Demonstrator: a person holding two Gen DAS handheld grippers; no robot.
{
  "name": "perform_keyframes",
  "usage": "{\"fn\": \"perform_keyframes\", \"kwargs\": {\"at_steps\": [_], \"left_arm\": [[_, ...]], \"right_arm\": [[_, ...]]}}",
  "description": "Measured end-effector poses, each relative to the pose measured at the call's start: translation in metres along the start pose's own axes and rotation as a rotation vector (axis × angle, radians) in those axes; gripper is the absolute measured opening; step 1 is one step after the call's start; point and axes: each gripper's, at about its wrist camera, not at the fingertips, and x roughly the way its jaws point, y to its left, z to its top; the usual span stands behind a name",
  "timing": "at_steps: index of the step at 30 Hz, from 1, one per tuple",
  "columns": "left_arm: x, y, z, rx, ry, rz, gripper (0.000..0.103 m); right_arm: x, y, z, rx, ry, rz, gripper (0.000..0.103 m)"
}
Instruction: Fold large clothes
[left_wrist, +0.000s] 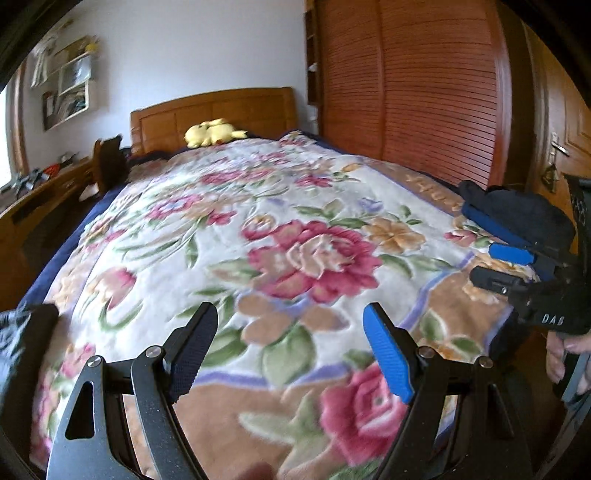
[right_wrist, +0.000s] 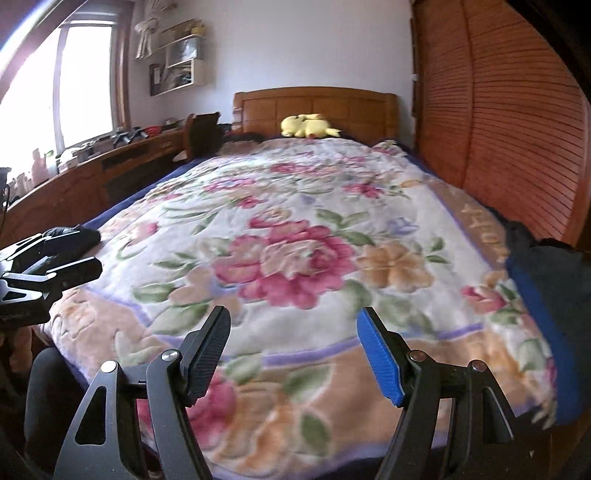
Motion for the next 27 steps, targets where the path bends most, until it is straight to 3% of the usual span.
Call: {"fn": "perform_keyframes", "kwargs": {"at_steps": [5, 11, 22, 27], "left_arm": [[-0.010, 0.021, -0.014, -0.045, 0.014, 0.028, 0.082], [-0.030, 0.038, -0.013, -0.096, -0.002, 0.069, 0.082], [-0.086, 0.044, 0.013, -0.108, -0.133, 0.142, 0.082], [-0.110, 0.041, 0.019, -0.115, -0.192, 0.135, 0.082]], "right_arm": [[0.032, 0.003, 0.008, 0.005, 0.012, 0.042, 0.073], [0.039, 0.017, 0.011, 0.002, -0.012, 0.058, 0.073], [0.016, 0.020, 0.023, 0.036, -0.145, 0.044, 0.073], [0.003, 0.024, 0.019, 0.031, -0.201, 0.030, 0.073]]}}
